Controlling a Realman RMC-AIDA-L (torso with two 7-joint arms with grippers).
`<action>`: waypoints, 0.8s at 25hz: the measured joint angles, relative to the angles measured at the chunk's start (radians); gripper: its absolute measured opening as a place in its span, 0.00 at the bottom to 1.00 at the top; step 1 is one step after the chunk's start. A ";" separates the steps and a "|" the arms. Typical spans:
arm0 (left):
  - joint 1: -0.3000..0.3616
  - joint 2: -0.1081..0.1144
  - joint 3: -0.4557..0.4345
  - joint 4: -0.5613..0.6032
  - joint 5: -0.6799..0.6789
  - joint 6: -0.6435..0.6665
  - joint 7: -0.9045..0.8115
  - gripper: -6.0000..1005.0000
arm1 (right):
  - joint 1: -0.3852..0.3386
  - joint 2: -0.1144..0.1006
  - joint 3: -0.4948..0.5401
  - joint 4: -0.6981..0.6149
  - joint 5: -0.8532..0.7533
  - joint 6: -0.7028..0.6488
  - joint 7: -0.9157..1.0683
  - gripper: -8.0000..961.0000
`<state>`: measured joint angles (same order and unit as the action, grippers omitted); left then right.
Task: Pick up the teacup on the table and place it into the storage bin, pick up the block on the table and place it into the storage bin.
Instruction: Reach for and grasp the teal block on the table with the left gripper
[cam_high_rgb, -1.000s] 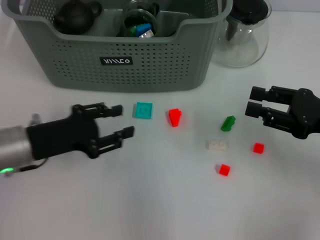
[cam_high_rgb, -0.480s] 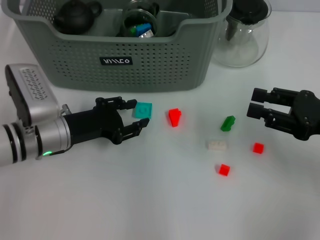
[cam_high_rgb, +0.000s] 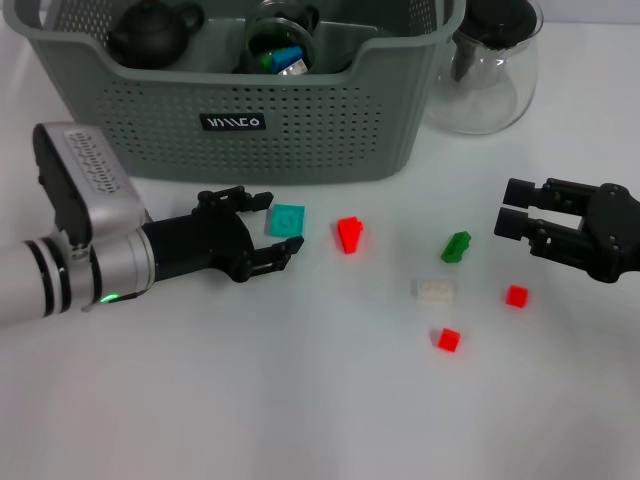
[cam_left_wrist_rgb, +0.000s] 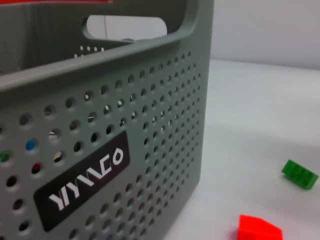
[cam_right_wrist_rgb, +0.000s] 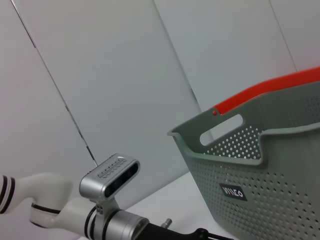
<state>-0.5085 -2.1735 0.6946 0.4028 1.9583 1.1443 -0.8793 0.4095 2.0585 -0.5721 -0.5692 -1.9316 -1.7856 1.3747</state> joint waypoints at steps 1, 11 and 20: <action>-0.006 0.000 0.000 -0.006 0.000 -0.011 0.000 0.69 | 0.000 0.000 0.000 0.000 0.000 0.000 0.000 0.56; -0.052 0.000 -0.002 -0.055 -0.002 -0.085 0.042 0.70 | 0.000 0.000 0.000 0.002 0.000 0.001 0.011 0.56; -0.042 0.003 0.039 -0.053 0.007 -0.080 0.039 0.70 | 0.000 -0.001 0.000 0.002 0.000 0.002 0.011 0.56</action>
<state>-0.5504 -2.1707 0.7337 0.3502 1.9649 1.0645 -0.8403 0.4095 2.0573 -0.5722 -0.5675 -1.9312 -1.7839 1.3852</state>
